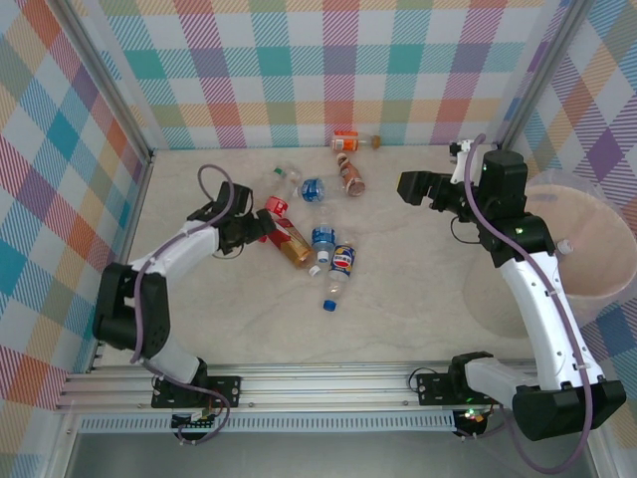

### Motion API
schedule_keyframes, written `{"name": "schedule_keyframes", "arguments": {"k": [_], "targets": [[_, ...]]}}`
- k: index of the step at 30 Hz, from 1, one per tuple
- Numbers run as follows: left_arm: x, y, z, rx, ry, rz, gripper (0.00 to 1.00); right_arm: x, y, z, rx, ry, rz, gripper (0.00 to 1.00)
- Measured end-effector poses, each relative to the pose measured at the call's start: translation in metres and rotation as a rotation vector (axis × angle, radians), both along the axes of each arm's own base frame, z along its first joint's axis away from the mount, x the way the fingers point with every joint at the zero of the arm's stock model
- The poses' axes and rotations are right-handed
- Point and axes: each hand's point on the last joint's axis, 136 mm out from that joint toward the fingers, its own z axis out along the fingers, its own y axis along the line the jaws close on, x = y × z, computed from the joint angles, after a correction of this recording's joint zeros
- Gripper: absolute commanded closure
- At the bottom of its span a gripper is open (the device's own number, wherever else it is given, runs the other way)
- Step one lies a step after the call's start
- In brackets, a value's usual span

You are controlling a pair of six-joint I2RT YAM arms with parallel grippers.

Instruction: Put the plastic bottles in the bin

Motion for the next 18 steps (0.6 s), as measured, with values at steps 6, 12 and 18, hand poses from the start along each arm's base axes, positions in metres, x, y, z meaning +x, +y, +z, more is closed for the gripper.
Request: {"name": "schedule_keyframes", "arguments": {"k": [6,12,18], "targets": [[0.044,-0.02,0.003,0.036,-0.027,-0.132,0.04,0.002,-0.004,-0.002,-0.019,-0.002,-0.019,0.0],[0.076,-0.029,-0.01,0.082,-0.006,-0.195,0.07,-0.001,-0.005,-0.007,-0.04,-0.002,-0.025,0.0],[0.097,-0.041,-0.034,0.129,0.03,-0.247,0.12,-0.001,-0.006,-0.007,-0.049,-0.006,-0.027,0.0]]}}
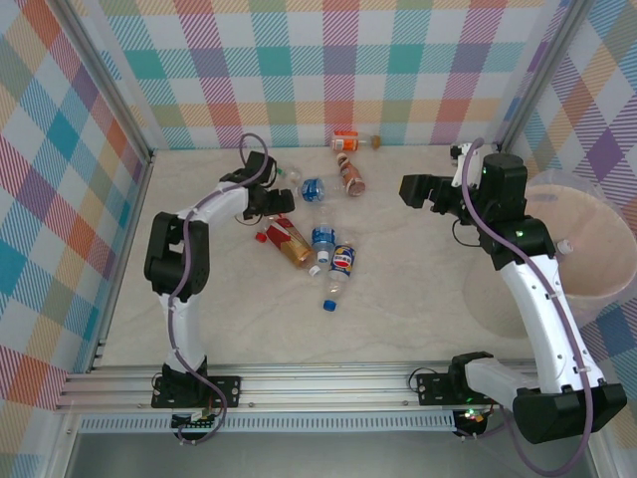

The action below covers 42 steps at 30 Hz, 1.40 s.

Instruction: Put the plastic bottles in the bin

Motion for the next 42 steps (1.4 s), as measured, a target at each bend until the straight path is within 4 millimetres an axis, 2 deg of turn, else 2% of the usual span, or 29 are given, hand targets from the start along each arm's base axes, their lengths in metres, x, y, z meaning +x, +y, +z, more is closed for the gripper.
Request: {"name": "schedule_keyframes", "arguments": {"k": [5,11,22,25,31,35,39,42], "targets": [[0.006,-0.004,-0.016,0.048,0.021,-0.023,0.24,-0.002,-0.002,0.0,-0.018,-0.01,-0.004,0.0],[0.007,0.0,-0.016,0.078,0.016,-0.02,0.37,-0.003,-0.003,-0.008,-0.027,0.006,-0.007,0.0],[0.007,0.001,-0.014,0.083,0.009,-0.017,0.41,-0.003,-0.004,-0.013,-0.03,0.022,-0.008,0.0],[0.006,0.0,-0.001,0.073,-0.008,-0.02,0.41,-0.002,-0.003,-0.016,-0.028,0.021,-0.009,0.0],[0.005,-0.008,0.054,0.046,-0.115,-0.03,0.44,0.0,-0.003,-0.035,0.0,0.073,-0.026,0.0],[-0.001,-0.017,0.082,0.037,-0.177,-0.044,0.44,0.001,-0.002,-0.037,0.031,0.089,-0.039,0.0],[-0.014,-0.031,0.091,0.016,-0.209,-0.091,0.44,0.003,0.003,-0.042,0.084,0.103,-0.028,0.0],[-0.031,-0.05,0.091,-0.011,-0.212,-0.157,0.44,0.004,0.009,-0.049,0.126,0.13,-0.013,0.0]]}}
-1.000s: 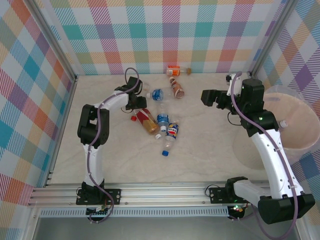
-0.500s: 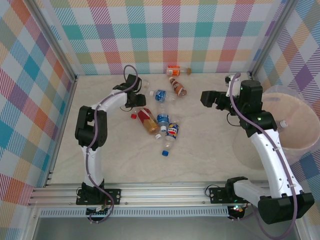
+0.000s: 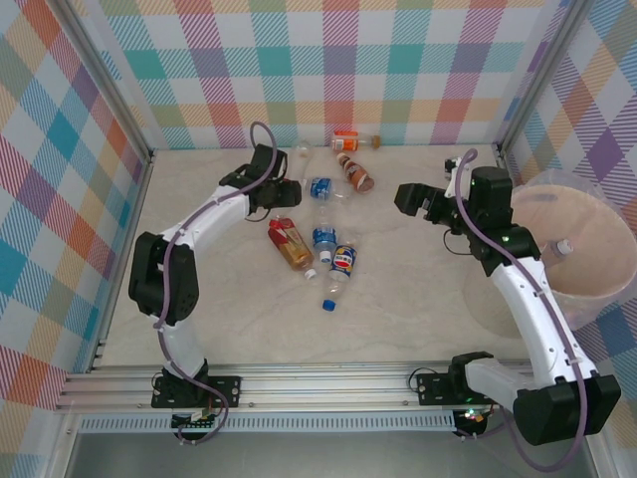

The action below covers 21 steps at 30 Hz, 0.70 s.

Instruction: Put the plastic bottles in the bin

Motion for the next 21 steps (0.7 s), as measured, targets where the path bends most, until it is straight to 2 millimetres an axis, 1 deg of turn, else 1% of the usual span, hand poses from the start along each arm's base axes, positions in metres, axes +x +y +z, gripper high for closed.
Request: {"name": "schedule_keyframes", "arguments": {"k": [4,6,9,13,16,21], "targets": [[-0.027,-0.037,0.001,-0.055,-0.002,-0.121,0.44,0.005,0.01,-0.006,0.05,0.034,0.021,0.0],[-0.039,-0.052,0.002,-0.097,-0.002,-0.172,0.44,0.008,0.016,-0.008,0.071,0.042,0.031,0.0],[-0.058,-0.074,0.007,-0.2,0.004,-0.253,0.44,0.011,0.025,-0.008,0.108,0.048,0.058,0.0],[-0.08,-0.1,0.024,-0.362,0.01,-0.36,0.45,0.015,0.042,-0.005,0.181,0.06,0.109,0.0],[-0.094,-0.116,0.039,-0.457,0.006,-0.43,0.45,0.02,0.054,-0.006,0.212,0.067,0.131,0.0],[-0.12,-0.145,0.063,-0.574,0.005,-0.56,0.45,0.024,0.072,-0.02,0.21,0.11,0.159,0.0]]}}
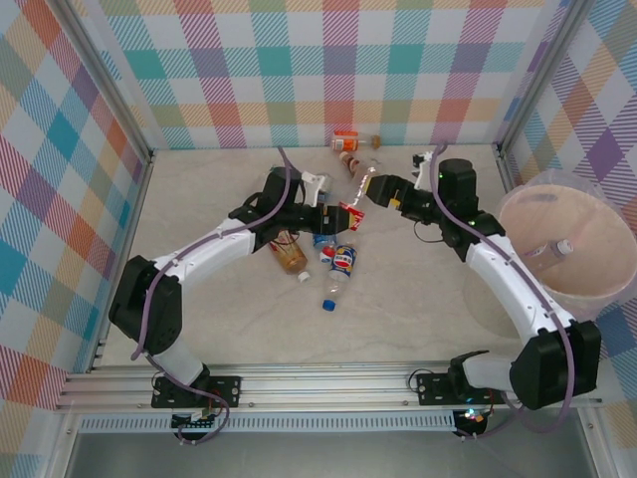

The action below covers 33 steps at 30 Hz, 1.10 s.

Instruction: Put the plastic bottles in the bin

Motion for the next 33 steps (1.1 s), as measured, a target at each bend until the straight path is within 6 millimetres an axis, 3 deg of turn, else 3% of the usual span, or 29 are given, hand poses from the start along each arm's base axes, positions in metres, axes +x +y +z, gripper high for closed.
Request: {"name": "schedule_keyframes", "arguments": {"k": [5,11,19,22,28,33], "targets": [[-0.016,-0.014,0.013,-0.055,-0.006,-0.066,0.45,0.004,0.005,-0.002,-0.013,0.002,-0.01,0.01],[-0.021,-0.02,0.017,-0.074,-0.011,-0.094,0.46,0.012,0.005,0.016,-0.034,-0.06,-0.054,0.21],[-0.027,-0.026,0.018,-0.082,-0.004,-0.122,0.44,0.022,-0.006,0.014,-0.057,-0.056,-0.15,0.47],[-0.026,-0.028,0.018,-0.083,-0.002,-0.128,0.34,0.023,-0.008,0.014,-0.059,-0.057,-0.161,0.49],[-0.029,-0.03,0.018,-0.085,-0.003,-0.15,0.03,0.021,-0.016,0.014,-0.108,-0.069,-0.189,0.53],[-0.024,-0.023,0.023,-0.07,-0.037,-0.093,0.0,0.014,-0.035,0.034,-0.203,-0.114,-0.237,0.55]]}}
